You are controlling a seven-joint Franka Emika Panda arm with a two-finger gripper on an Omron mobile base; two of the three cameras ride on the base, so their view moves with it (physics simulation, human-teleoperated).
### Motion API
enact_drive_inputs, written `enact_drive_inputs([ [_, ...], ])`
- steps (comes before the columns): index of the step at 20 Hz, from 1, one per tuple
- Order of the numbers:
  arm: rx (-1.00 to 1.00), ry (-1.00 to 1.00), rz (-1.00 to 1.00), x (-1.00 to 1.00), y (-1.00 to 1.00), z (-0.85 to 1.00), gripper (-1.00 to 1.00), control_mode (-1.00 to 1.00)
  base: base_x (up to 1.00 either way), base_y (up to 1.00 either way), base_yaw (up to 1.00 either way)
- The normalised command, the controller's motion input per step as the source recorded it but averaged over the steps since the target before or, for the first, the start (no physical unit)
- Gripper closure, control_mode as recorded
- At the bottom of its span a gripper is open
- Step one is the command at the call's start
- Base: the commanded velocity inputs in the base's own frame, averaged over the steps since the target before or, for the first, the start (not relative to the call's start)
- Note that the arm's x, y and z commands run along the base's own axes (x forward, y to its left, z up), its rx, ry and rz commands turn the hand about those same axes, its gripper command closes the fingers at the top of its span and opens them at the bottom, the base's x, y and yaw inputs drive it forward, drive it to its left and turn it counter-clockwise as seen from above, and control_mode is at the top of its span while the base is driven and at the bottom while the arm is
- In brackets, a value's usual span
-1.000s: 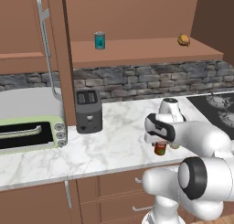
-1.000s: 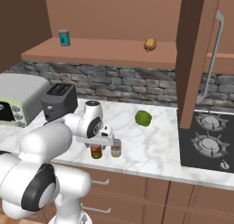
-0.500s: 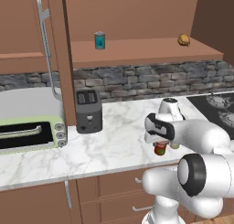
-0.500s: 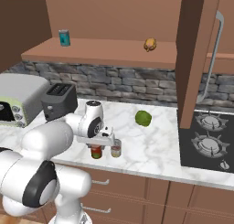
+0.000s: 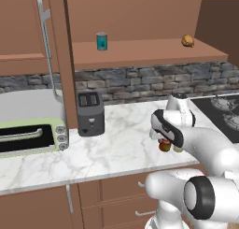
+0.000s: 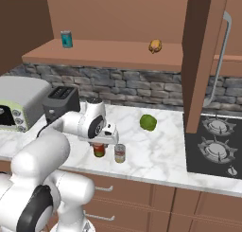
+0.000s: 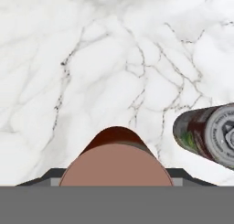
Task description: Pick the cans from the counter and place them in their designated side in the cabinet.
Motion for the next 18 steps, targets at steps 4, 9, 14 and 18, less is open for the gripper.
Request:
enact_drive_inputs([
  [4, 0.00, -0.15, 0.03, -0.08, 0.01, 0.59, 1.00, -1.00, 0.00, 0.00, 0.00],
  [9, 0.00, -0.11, 0.06, -0.07, 0.02, 0.52, 1.00, -1.00, 0.00, 0.00, 0.00],
  [14, 0.00, -0.13, 0.08, -0.12, 0.08, 0.53, 1.00, -1.00, 0.00, 0.00, 0.00],
  [18, 0.00, -0.14, 0.09, -0.13, 0.14, 0.54, 1.00, -1.00, 0.00, 0.00, 0.00],
])
